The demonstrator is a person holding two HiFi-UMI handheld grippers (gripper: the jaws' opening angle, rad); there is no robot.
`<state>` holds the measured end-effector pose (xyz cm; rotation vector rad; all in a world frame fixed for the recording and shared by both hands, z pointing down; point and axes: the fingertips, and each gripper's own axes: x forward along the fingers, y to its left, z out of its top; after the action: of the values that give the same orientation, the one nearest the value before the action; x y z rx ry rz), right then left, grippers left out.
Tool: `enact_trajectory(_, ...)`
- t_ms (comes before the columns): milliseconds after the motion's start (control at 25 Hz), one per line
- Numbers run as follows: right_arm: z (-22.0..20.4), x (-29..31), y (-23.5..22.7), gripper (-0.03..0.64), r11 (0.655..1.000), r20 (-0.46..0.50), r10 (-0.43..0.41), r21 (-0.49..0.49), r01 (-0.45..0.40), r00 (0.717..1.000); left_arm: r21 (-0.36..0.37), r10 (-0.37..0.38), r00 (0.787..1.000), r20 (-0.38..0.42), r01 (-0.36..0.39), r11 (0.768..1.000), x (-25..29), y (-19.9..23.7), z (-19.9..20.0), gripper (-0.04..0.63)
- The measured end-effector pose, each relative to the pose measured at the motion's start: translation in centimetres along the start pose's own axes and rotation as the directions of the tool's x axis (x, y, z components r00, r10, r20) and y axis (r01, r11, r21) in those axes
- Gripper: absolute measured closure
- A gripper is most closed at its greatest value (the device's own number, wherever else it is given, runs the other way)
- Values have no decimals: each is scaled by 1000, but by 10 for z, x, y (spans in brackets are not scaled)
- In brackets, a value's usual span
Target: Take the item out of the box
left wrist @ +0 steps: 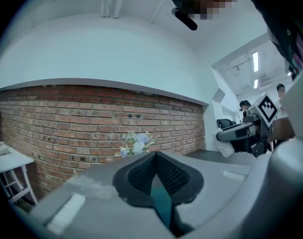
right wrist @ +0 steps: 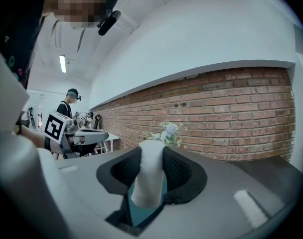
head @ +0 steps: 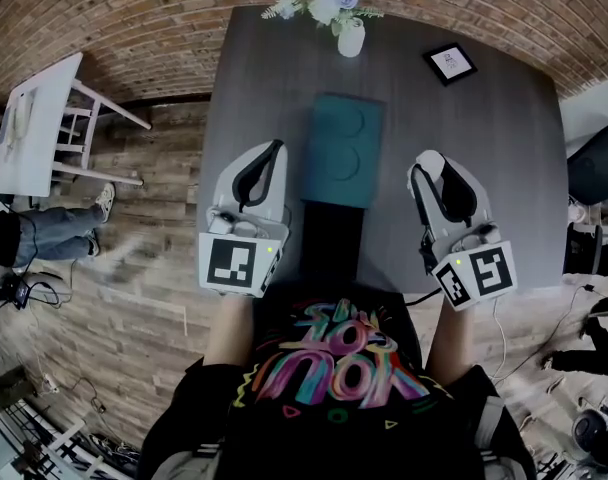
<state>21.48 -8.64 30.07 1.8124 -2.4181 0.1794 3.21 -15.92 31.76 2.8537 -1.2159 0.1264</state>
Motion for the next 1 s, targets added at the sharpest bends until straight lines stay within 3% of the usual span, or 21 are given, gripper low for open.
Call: enact_trajectory(1000, -3, 1, 4, 485, 1000, -2, 28, -10, -28, 1000, 7, 17, 1000, -5, -17, 1000, -3, 0, -1, 597)
